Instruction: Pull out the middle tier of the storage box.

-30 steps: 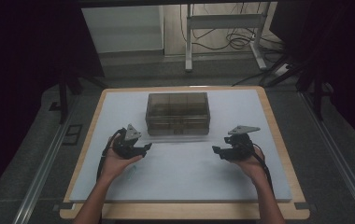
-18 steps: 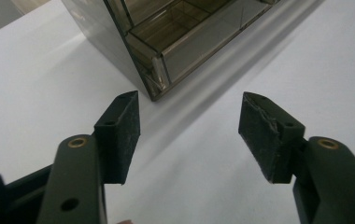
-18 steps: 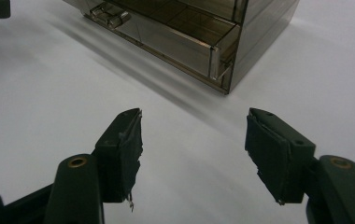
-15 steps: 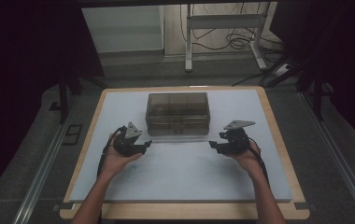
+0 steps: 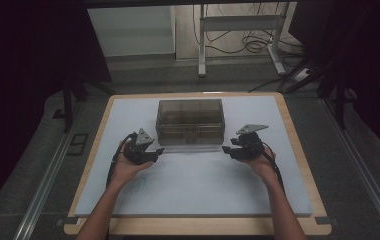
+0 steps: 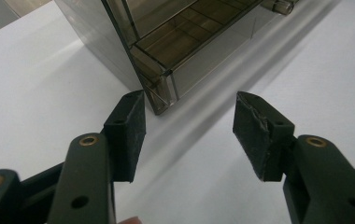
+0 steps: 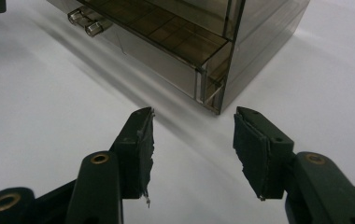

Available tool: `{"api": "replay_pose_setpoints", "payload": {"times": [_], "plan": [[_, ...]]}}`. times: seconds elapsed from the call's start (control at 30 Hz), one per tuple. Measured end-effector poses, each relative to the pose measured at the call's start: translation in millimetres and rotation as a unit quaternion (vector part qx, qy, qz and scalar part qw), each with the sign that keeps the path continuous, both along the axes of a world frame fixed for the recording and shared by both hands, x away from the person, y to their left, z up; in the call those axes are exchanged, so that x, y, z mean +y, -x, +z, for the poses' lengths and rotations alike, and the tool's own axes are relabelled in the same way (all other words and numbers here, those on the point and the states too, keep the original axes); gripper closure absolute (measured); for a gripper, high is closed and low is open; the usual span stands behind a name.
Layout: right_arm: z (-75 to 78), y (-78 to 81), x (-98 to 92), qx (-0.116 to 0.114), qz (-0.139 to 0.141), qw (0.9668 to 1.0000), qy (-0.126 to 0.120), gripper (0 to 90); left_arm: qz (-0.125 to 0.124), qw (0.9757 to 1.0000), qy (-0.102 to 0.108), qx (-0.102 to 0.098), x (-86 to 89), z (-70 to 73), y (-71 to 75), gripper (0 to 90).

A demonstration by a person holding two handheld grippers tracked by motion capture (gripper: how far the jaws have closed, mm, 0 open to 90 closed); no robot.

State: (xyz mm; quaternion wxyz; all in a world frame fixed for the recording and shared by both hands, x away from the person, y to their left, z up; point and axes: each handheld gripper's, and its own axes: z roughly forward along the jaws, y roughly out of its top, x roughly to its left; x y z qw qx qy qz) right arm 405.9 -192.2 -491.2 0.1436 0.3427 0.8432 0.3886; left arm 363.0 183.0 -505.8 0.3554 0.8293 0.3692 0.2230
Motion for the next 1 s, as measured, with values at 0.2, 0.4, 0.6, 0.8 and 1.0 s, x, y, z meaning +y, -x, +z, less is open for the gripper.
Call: {"api": "replay_pose_setpoints", "payload": {"times": [0.2, 0.4, 0.6, 0.8, 1.0], "plan": [[-1.5, -5.8, 2.2, 0.004, 0.005, 1.0, -0.003, 50.9, 0.008, 0.9999, 0.005, -0.007, 0.9, -0.9, -1.8, 49.8], [-1.7, -9.1, 3.8, 0.002, 0.007, 1.0, 0.0, 53.5, 0.007, 0.9999, 0.008, -0.006, 0.8, -2.8, -4.4, 51.8], [-0.1, -11.6, 5.7, -0.001, 0.012, 0.9999, 0.002, 58.2, 0.005, 0.9999, 0.009, -0.004, -1.2, -5.5, -7.4, 54.6], [-1.2, -14.7, 5.0, -0.002, 0.011, 0.9999, 0.002, 61.6, 0.006, 0.9999, 0.012, -0.003, -0.7, -7.7, -9.8, 57.9], [-2.5, -16.5, 7.7, -0.003, 0.015, 0.9999, 0.004, 63.9, 0.005, 0.9999, 0.013, -0.006, -2.4, -8.2, -10.4, 61.1]]}}
